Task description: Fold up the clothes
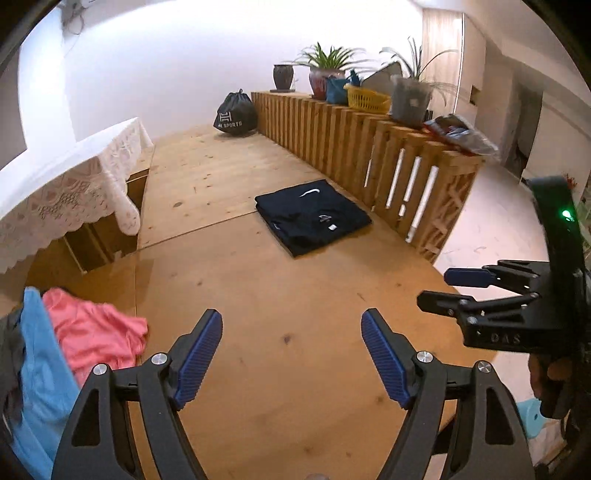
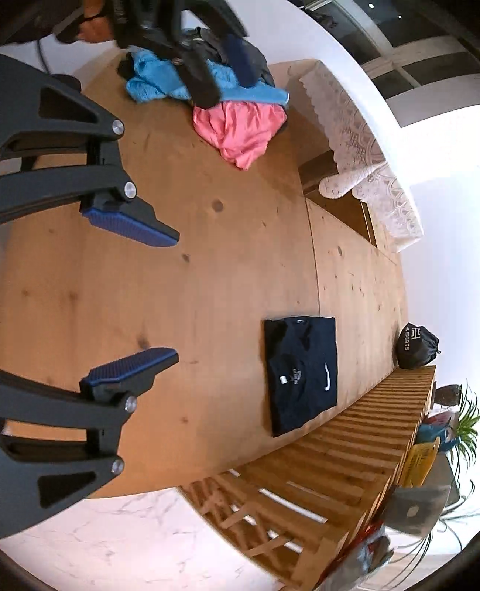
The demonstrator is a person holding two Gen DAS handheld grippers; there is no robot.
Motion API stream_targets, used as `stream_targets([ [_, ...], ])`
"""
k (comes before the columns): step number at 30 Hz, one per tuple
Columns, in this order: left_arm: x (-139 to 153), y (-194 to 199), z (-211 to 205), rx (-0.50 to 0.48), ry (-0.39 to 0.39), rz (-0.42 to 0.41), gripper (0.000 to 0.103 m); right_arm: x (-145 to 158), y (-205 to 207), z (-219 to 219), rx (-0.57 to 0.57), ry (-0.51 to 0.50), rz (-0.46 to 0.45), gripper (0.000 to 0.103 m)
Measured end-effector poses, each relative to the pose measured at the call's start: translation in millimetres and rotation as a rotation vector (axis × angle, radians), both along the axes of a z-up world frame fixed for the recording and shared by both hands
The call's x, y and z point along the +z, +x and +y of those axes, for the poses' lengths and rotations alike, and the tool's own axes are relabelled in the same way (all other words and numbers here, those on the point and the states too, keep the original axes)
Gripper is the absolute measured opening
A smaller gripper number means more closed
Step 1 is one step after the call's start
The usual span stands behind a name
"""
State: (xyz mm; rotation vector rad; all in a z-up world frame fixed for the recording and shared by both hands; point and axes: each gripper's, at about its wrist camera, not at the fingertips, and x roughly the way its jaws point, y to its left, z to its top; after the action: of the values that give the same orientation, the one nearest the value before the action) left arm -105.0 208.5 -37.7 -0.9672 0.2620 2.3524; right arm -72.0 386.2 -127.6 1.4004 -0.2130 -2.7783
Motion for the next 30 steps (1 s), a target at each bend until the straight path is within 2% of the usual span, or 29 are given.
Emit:
stream_targets([
  [6,4,52,-4,-0.008,-0.008,0.012,0.076,8,45,-18,-0.045,0.050,-0.001,0.057],
  [10,8,75,-1,-0.028,0.013,0.013,0.076,16,71,-25,-0.061,0.054,0.030,0.057],
  [14,10,93,-1,-0.030,0.030,0.009,0.076,23,91,-38,-0.065,0.141,0.049,0.057],
  [18,10,107,-2,-0.037,0.040,0.005,0.077,28,108,-46,-0.074,0.175,0.051,0.057],
  [22,10,119,-4,-0.040,0.023,0.016,0.077,32,124,-46,-0.088,0.145,0.062,0.057],
  [26,11,126,-7,-0.027,0.010,0.013,0.077,35,133,-44,-0.091,0.160,0.070,0.058],
  [30,12,128,-13,-0.012,0.036,-0.012,0.077,39,138,-41,-0.092,0.162,0.084,0.058],
])
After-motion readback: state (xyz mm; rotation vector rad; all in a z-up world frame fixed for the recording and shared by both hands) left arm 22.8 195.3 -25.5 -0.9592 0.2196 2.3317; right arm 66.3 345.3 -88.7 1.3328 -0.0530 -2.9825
